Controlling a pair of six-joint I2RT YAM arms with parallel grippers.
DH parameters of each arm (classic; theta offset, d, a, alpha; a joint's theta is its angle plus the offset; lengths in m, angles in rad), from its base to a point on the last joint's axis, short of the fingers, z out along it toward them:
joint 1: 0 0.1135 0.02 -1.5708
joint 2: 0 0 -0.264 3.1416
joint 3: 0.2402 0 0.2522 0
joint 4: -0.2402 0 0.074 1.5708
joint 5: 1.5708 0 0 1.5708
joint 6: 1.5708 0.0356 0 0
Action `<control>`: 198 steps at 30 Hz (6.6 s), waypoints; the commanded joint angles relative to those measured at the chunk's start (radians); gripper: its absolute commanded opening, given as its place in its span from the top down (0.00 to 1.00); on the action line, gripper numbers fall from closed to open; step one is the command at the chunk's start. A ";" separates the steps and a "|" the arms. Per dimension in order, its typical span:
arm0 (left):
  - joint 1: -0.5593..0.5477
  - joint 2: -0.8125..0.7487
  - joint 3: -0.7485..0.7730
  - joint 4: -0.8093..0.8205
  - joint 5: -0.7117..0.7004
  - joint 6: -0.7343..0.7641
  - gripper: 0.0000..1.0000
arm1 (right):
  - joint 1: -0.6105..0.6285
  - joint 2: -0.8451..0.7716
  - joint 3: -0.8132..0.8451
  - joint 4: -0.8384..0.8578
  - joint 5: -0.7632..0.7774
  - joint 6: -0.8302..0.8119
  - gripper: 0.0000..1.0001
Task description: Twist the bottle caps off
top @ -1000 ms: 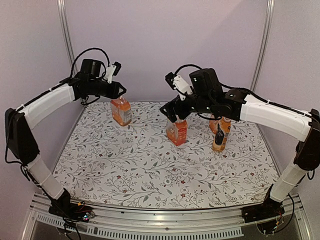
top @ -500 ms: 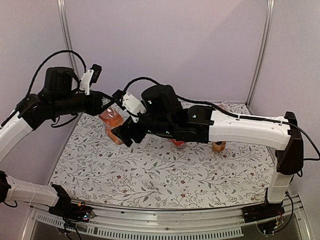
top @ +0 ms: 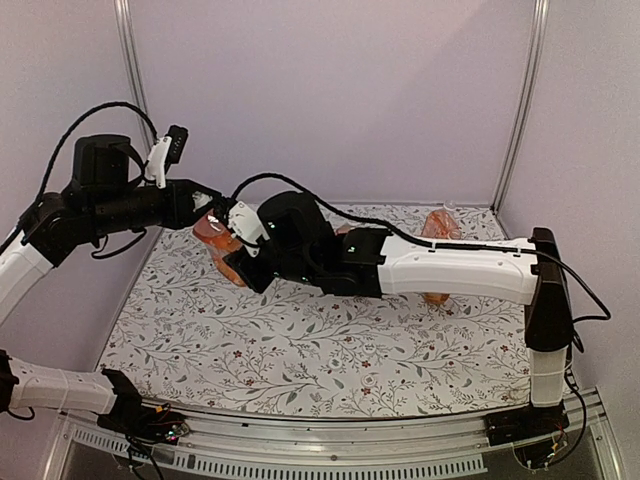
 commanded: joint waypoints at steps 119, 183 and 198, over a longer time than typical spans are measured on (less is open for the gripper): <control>-0.236 -0.234 -0.268 -0.039 0.347 0.812 0.90 | 0.041 -0.224 0.258 -0.902 -0.558 -0.209 1.00; -0.250 -0.312 -0.838 0.709 0.058 0.546 0.91 | 0.072 -0.049 0.532 -0.951 0.037 0.564 0.71; -0.250 -0.343 -0.827 0.626 0.264 0.647 0.91 | 0.104 -0.079 0.495 -1.197 -0.459 -0.306 1.00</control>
